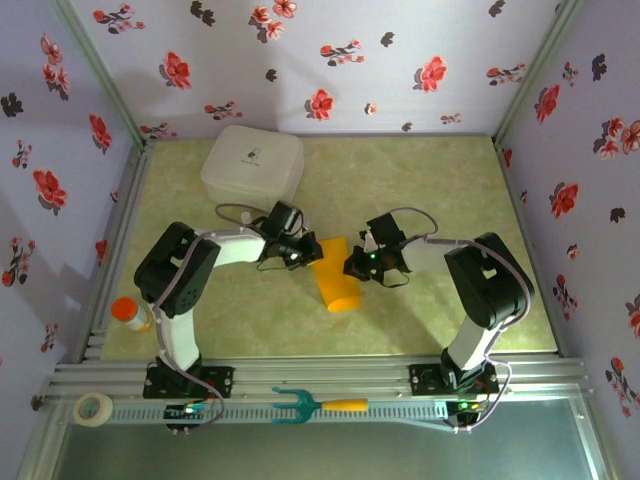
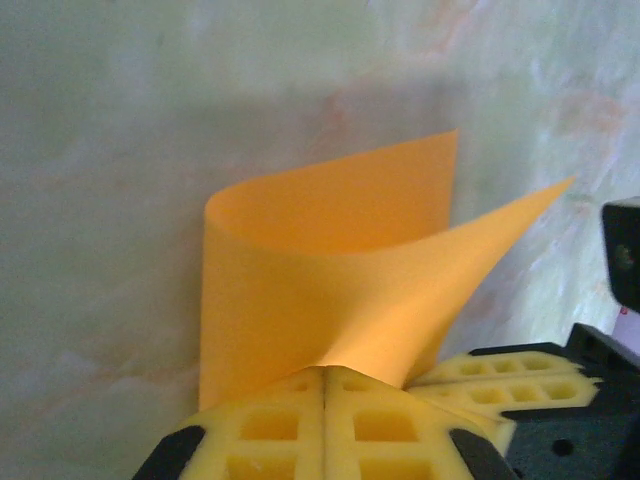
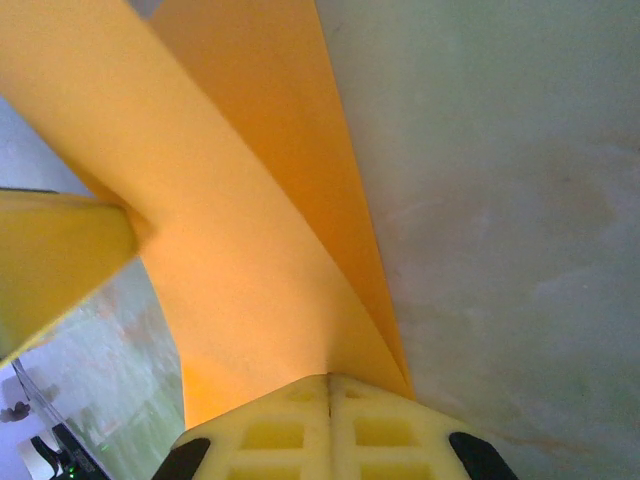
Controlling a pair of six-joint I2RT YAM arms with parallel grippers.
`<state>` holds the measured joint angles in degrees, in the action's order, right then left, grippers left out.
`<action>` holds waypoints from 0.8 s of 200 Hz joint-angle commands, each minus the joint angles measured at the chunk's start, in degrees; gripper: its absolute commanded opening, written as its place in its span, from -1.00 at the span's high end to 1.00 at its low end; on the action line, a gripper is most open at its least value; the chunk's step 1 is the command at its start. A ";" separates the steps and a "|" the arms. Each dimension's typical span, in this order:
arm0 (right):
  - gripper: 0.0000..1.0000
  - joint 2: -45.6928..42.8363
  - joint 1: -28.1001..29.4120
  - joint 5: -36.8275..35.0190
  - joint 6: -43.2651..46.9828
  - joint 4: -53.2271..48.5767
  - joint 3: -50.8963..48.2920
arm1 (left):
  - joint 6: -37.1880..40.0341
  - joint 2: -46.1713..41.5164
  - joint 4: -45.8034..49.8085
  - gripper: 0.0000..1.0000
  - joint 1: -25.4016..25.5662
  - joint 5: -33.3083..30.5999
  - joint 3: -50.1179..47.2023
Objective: Fold a paper plane with a square sheet of paper (pick it up from the middle)
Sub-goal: First fold the square sheet of paper in half at the center of the table.
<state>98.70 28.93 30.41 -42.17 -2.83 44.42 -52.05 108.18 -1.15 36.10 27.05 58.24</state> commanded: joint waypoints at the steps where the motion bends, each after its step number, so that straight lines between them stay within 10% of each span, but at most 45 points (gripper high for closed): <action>1: 1.00 2.91 -0.08 -7.13 -0.46 -5.59 -2.41 | 3.29 1.32 3.21 1.00 -1.35 0.07 1.44; 160: 1.00 3.07 -0.09 -7.31 -0.63 -5.17 -2.78 | 4.82 1.58 6.02 0.99 -2.70 4.42 6.95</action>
<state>98.70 28.93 30.39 -42.46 -2.00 44.03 -48.64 110.52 3.73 33.67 28.45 63.33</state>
